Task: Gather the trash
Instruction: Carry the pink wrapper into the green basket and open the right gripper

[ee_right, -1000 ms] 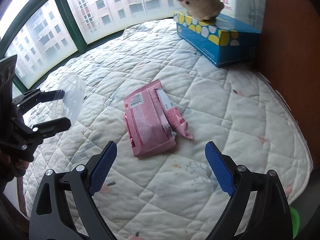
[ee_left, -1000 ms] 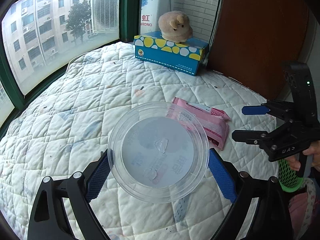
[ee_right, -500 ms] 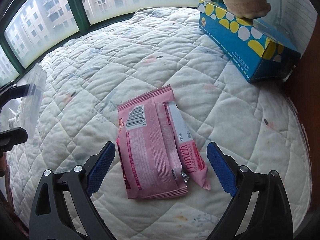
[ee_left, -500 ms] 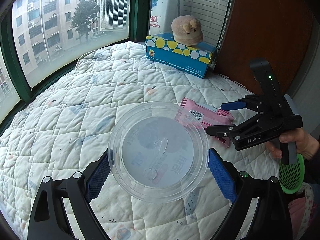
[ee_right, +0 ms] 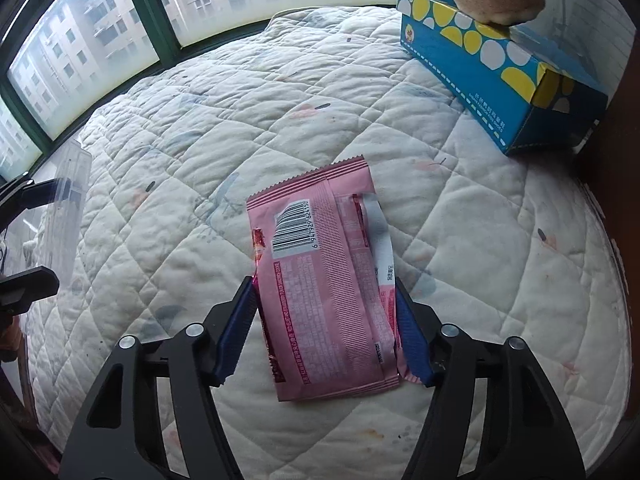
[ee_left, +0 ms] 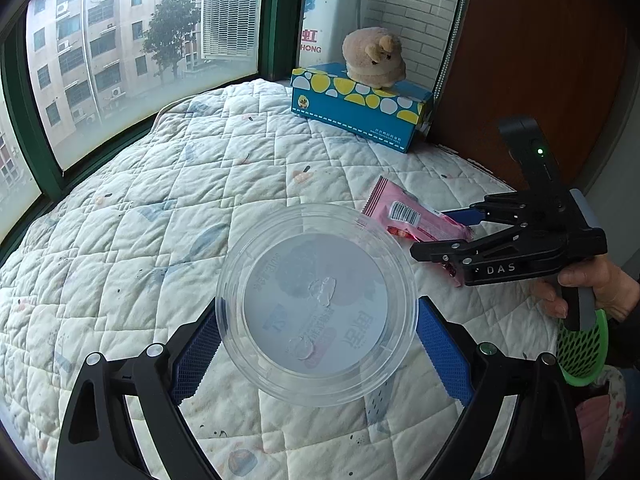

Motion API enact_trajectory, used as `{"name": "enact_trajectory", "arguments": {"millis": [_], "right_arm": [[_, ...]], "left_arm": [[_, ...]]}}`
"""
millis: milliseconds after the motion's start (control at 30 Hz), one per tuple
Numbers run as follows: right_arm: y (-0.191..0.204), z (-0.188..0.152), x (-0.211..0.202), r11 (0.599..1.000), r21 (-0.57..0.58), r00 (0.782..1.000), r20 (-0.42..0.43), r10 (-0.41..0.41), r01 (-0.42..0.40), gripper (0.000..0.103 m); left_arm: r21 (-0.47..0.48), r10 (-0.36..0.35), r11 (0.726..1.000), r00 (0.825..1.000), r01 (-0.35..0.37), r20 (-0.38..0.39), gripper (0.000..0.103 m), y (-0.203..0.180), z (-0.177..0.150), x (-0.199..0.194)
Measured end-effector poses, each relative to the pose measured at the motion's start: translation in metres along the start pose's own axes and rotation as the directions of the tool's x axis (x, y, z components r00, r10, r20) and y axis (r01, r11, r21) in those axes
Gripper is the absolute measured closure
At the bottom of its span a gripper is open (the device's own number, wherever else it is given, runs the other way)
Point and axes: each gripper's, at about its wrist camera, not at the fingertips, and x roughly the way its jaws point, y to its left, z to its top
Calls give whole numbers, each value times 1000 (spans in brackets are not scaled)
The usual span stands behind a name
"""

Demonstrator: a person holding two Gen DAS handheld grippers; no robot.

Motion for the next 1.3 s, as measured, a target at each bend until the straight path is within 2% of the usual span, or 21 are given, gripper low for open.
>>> {"name": "enact_trajectory", "arguments": {"millis": [333, 733, 933, 1167, 1300], "right_arm": [[4, -39, -65, 993, 105, 995, 79, -57, 49, 40], [-15, -127, -148, 950, 282, 977, 123, -172, 131, 40], [-32, -179, -181, 911, 373, 964, 120, -237, 177, 38], [-59, -236, -209, 846, 473, 944, 84, -320, 245, 38], [-75, -263, -219, 805, 526, 932, 60, -357, 274, 32]], "left_arm": [[44, -34, 998, 999, 33, 8, 14, -40, -6, -14], [137, -99, 986, 995, 96, 12, 14, -119, -16, -32], [190, -144, 972, 990, 141, 2, 13, -168, -20, -35], [258, -192, 947, 981, 191, -20, 13, -224, -25, -31], [282, -211, 935, 977, 214, -42, 13, -252, -27, -24]]}}
